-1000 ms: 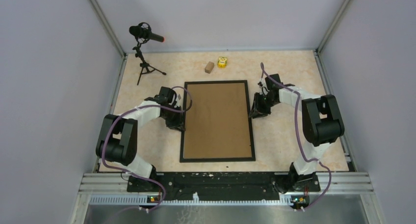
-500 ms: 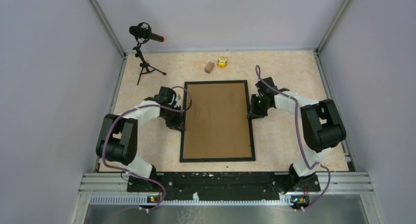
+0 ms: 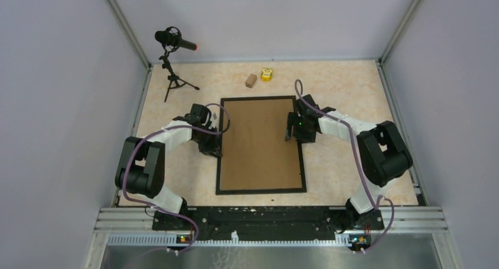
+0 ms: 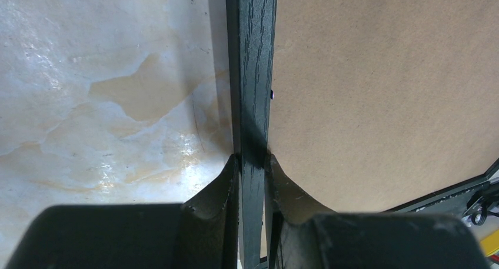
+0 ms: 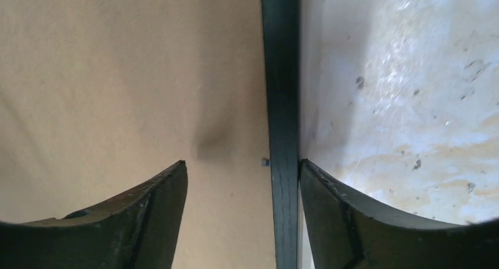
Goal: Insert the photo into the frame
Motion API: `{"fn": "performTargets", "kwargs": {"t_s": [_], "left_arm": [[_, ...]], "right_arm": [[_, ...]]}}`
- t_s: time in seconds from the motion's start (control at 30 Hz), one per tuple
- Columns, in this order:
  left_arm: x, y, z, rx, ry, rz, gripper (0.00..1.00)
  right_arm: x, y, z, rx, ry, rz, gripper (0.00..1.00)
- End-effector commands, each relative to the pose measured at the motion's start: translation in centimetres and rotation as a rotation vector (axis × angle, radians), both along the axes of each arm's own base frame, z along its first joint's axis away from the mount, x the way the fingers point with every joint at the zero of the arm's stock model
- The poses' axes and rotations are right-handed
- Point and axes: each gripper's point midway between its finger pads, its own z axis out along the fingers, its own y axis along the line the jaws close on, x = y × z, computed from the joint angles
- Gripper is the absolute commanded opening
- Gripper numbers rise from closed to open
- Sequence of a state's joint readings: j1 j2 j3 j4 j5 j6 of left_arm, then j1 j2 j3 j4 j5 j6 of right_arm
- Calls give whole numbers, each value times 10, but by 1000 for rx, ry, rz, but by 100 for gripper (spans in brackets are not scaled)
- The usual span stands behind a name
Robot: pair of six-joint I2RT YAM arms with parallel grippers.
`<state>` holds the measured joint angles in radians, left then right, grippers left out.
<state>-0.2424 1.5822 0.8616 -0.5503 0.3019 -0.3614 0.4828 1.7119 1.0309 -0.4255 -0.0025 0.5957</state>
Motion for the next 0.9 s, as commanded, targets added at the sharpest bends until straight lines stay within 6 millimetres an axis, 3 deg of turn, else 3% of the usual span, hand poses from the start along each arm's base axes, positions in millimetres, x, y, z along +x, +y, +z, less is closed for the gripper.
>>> {"fn": "performTargets", "kwargs": {"t_s": [0.0, 0.07, 0.2, 0.33, 0.47, 0.63, 0.87], "left_arm": [[-18, -2, -23, 6, 69, -21, 0], [-17, -2, -22, 7, 64, -20, 0], [-17, -1, -23, 12, 66, -20, 0], [-17, 2, -24, 26, 68, -17, 0], [-16, 3, -24, 38, 64, -14, 0], [-14, 6, -22, 51, 52, -11, 0], [-14, 3, -23, 39, 58, -19, 0]], "right_arm": [[-2, 23, 63, 148, -52, 112, 71], [16, 6, 79, 131, -93, 103, 72], [54, -22, 83, 167, -117, 74, 66], [86, -20, 80, 237, -117, 125, 49], [114, -20, 73, 246, -120, 152, 43], [128, -30, 54, 247, -87, 144, 38], [125, -33, 30, 245, -49, 143, 30]]}}
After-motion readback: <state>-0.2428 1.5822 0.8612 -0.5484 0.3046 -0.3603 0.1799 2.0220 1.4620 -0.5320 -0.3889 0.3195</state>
